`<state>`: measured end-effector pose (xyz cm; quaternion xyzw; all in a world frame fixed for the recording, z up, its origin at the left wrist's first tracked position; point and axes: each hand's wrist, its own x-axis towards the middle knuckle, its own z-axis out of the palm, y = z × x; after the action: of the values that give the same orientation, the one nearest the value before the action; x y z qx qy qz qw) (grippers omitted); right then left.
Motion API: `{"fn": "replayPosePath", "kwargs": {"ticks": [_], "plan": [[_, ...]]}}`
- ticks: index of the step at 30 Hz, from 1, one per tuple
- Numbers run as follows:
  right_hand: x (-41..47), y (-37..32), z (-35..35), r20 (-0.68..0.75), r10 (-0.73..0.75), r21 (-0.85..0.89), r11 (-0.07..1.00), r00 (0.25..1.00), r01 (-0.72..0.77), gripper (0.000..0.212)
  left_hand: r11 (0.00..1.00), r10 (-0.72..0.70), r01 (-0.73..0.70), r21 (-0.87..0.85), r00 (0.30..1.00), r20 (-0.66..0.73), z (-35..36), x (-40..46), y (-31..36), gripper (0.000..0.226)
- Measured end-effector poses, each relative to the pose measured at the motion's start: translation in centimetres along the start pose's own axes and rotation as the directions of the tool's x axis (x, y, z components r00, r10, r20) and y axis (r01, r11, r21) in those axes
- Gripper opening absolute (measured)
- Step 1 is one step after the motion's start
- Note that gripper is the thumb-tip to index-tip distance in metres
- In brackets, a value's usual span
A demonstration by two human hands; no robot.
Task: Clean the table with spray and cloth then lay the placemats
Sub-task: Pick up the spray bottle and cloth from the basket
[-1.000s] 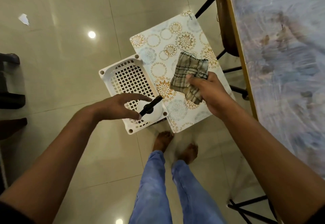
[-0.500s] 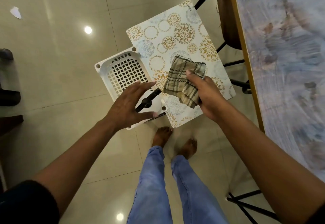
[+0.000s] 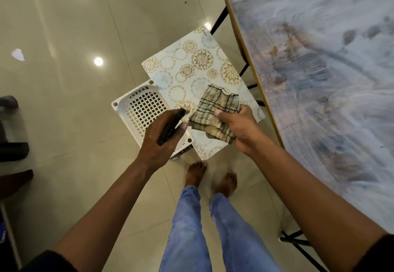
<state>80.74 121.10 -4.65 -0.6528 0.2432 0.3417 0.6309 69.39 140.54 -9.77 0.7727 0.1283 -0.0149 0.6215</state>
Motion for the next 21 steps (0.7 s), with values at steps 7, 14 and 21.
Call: {"fn": "replayPosePath", "kwargs": {"ticks": [7, 14, 21], "plan": [[-6.7, -3.4, -2.0, -0.009, -0.049, 0.096, 0.994, 0.999, 0.050, 0.018, 0.991, 0.121, -0.126, 0.050, 0.988, 0.094, -0.3, -0.5, 8.7, 0.018], [-12.8, -5.4, -6.2, -0.153, -0.070, 0.211, 0.972, 0.986, 0.102, 0.028, 0.968, 0.218, -0.237, 0.084, 0.957, 0.191, 2.7, -0.4, 16.1, 0.045], [-17.9, -3.2, -11.0, -0.421, -0.120, 0.224, 0.947, 0.899, 0.231, 0.024, 0.987, 0.156, -0.151, -0.051, 0.852, 0.500, 7.9, -1.6, 20.5, 0.018]]}}
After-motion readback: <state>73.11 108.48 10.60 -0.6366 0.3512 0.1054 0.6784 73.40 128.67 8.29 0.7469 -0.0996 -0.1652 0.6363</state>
